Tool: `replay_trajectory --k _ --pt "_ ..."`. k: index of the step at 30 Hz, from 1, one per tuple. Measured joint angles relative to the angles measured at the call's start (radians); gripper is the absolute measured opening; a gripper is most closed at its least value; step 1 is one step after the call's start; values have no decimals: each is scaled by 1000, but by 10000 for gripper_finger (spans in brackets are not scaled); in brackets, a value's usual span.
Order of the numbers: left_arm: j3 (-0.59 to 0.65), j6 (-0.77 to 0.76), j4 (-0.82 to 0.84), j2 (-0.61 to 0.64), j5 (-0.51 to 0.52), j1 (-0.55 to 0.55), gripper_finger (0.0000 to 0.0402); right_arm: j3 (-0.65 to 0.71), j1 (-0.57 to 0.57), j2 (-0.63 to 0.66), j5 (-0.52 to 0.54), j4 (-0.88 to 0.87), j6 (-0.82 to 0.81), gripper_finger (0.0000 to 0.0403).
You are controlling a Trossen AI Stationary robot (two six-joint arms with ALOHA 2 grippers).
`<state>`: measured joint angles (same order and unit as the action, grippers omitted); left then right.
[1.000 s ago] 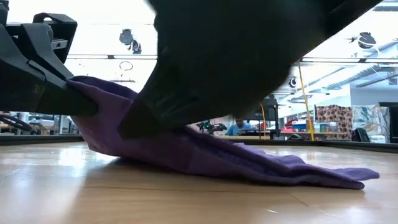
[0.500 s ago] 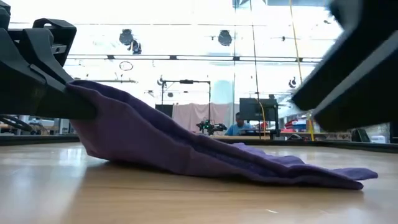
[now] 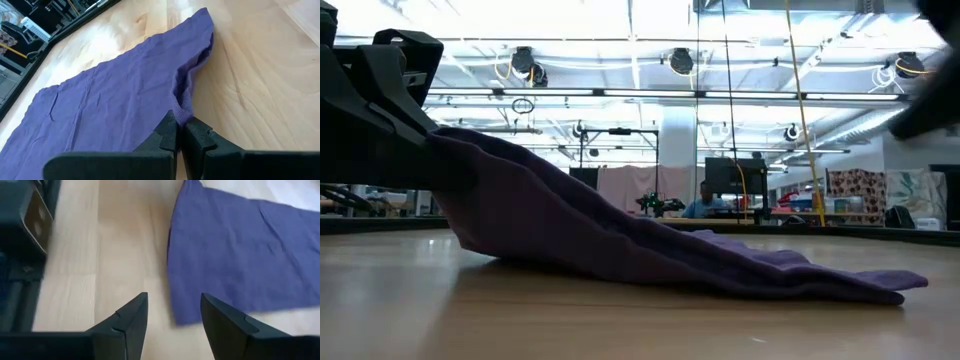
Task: Roll towel
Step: Roll the purple towel
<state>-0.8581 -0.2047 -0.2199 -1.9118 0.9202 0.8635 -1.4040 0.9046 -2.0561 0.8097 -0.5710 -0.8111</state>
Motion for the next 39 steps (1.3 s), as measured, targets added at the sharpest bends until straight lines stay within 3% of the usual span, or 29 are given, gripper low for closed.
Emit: replay_trajectory --k 3,7,9,12,17,21,29,39 --pt "0 0 -5 0 0 0 15 0 -19 91 -25 -55 136 172" --pt "0 0 -8 0 0 0 15 48 -26 243 -26 -157 174 168" --pt "0 0 -8 0 0 0 15 119 -28 306 -40 -99 185 164" --pt "0 0 -6 0 0 0 15 262 -25 349 -74 160 235 155" --pt "0 -1 -6 0 0 -2 15 496 -24 303 -133 679 286 154" --pt "0 -9 -7 0 0 -2 15 607 -28 225 -109 954 307 169" --pt "0 -26 -4 0 0 -4 15 622 -70 78 -102 1073 304 203" --pt "0 -27 1 0 0 -19 15 622 -90 66 -134 1077 348 195"
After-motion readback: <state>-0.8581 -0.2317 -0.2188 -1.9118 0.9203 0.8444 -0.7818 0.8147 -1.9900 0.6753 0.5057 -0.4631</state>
